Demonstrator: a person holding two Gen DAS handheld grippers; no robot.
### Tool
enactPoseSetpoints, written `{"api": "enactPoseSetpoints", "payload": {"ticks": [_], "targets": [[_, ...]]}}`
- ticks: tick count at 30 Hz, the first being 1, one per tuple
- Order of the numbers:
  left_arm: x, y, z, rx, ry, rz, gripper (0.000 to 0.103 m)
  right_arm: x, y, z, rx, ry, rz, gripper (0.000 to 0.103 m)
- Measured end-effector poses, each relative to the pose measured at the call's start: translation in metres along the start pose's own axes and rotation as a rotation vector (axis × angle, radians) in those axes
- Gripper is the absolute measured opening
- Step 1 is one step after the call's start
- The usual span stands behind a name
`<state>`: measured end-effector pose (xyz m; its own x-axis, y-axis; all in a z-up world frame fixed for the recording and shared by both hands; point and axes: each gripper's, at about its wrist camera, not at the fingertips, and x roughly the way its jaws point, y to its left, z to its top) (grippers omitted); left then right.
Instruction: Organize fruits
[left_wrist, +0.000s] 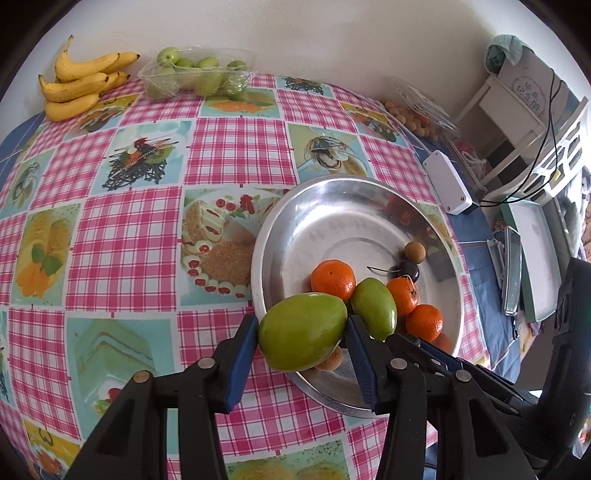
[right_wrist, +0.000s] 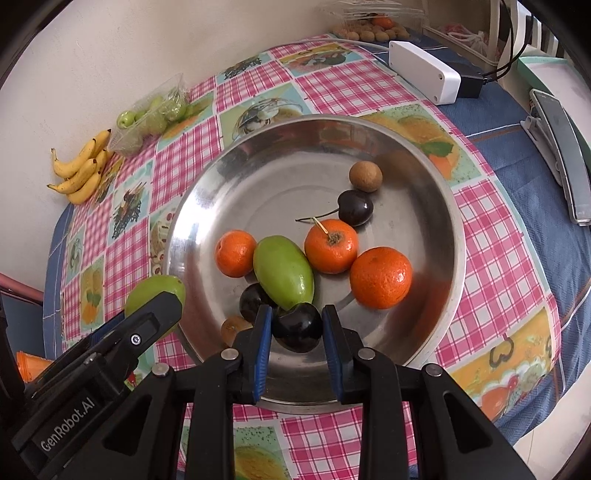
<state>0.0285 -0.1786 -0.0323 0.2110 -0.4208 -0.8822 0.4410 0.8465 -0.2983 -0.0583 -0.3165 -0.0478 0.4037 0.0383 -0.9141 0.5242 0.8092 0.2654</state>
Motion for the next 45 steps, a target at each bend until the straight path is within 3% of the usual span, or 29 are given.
{"api": "enactPoseSetpoints", "payload": {"ticks": [25, 35, 39, 41, 43, 45], "targets": [[0.005, 0.006, 0.0, -0.037, 0.034, -0.018, 0.053, 0.001, 0.0, 0.0, -0.011, 0.005, -0.025, 0.03], [-0.009, 0.012, 0.001, -0.054, 0.006, -0.031, 0.057, -0.004, -0.001, 0.003, -0.008, -0.014, -0.025, 0.053], [-0.019, 0.02, -0.001, -0.032, -0.033, 0.085, 0.072, -0.005, 0.005, 0.002, -0.036, -0.026, -0.031, 0.07], [-0.022, 0.029, -0.004, -0.034, -0.04, 0.159, 0.074, -0.007, 0.008, 0.001, -0.053, -0.041, -0.036, 0.074], [-0.023, 0.042, -0.008, -0.054, -0.042, 0.218, 0.086, -0.009, 0.012, -0.001, -0.073, -0.055, -0.033, 0.074], [-0.025, 0.055, -0.011, -0.075, -0.049, 0.258, 0.097, -0.01, 0.015, -0.003, -0.088, -0.063, -0.033, 0.085]]}}
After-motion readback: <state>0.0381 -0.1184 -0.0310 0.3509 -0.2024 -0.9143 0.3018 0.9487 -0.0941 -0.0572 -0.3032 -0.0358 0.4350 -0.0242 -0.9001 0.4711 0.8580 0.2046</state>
